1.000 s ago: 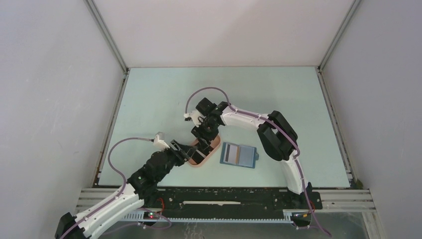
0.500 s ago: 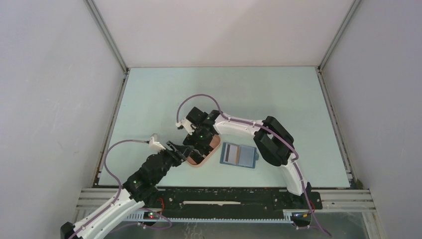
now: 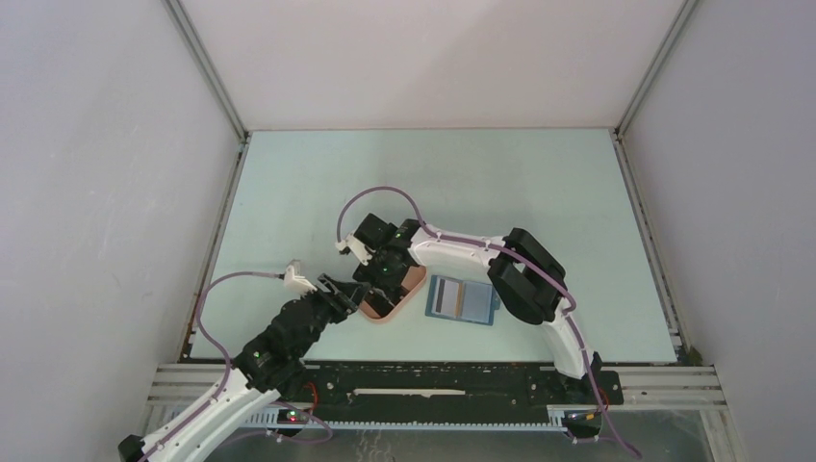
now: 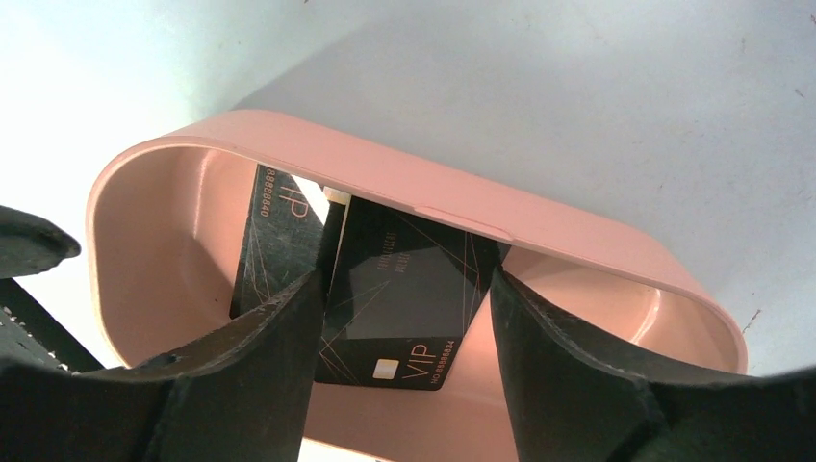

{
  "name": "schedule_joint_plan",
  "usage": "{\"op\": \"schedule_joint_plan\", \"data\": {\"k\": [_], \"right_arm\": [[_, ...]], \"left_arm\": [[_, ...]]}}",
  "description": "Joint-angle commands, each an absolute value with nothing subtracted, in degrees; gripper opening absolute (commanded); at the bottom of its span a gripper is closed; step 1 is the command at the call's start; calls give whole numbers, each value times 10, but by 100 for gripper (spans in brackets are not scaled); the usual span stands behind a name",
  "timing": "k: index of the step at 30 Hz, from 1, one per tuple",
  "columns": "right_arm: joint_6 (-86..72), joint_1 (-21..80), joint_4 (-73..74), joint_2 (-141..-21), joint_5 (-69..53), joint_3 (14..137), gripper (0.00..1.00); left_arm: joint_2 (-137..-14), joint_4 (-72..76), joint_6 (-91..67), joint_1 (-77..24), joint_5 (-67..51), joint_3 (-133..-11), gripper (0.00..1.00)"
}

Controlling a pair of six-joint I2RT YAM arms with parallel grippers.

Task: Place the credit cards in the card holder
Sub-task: Pick up the credit card from the storage box.

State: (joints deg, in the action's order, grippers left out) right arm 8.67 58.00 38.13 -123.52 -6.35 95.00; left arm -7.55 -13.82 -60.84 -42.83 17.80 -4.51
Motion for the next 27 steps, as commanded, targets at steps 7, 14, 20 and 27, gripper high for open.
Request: {"op": "schedule_joint_plan", "data": {"k": [7, 14, 20, 27], "right_arm": [[88, 574, 379, -1244, -63, 926, 58], [88, 549, 380, -1231, -124, 921, 45], [89, 529, 382, -1230, -185, 919, 42], [87, 510, 381, -1224, -236, 915, 41]], "left_arm": [[-98, -132, -601, -425, 180, -53, 64], [-124, -91, -610, -425, 165, -40, 64], [-141, -51, -630, -425, 152, -20, 64], [-155, -8, -652, -425, 142, -4, 64]]}}
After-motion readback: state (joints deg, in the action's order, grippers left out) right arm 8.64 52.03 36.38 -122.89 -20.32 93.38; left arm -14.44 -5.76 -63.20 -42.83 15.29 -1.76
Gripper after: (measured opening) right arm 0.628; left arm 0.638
